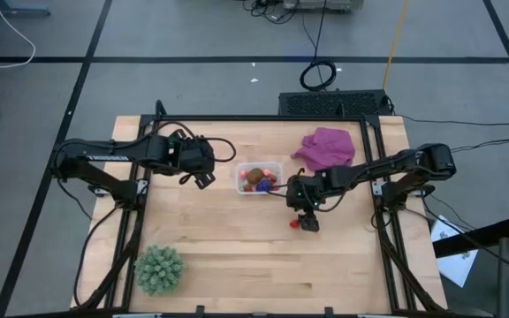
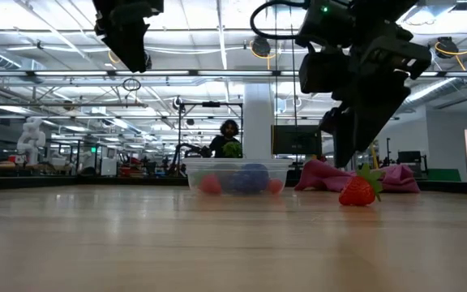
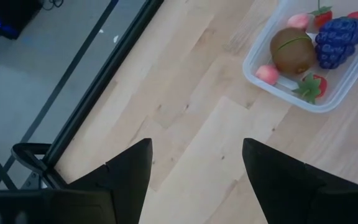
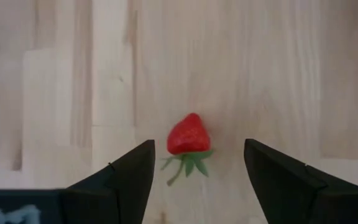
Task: Pick and placing Produce into tupperware
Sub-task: Put the strawberry into the transparent bin
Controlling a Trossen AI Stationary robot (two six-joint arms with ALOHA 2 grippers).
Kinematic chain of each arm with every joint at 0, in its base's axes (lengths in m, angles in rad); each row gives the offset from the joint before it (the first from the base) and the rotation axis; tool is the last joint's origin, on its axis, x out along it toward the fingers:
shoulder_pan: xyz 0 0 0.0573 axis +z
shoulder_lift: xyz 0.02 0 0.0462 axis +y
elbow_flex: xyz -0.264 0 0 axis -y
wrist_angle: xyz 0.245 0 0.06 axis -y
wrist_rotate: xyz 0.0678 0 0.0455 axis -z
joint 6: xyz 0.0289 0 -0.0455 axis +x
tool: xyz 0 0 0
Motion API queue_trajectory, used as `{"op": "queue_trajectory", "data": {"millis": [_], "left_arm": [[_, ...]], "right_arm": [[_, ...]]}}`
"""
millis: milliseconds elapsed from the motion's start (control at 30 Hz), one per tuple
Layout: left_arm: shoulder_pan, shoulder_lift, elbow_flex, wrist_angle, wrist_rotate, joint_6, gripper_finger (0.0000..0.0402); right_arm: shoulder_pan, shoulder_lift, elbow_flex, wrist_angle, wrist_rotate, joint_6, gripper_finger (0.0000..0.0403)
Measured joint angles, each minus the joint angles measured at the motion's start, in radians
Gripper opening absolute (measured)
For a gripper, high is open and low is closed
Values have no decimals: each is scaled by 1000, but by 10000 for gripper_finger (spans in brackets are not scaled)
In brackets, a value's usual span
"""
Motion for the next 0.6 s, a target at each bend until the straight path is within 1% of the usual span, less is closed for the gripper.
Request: {"op": "queue_trajectory", "data": {"millis": [267,600], "left_arm": [[0,0,0,0,-1,0,257],[0,0,0,-2,-1,-2,257]], "right_arm": [[11,15,-1,34,8,27,240],[11,124,-2,37,6,25,240]]}}
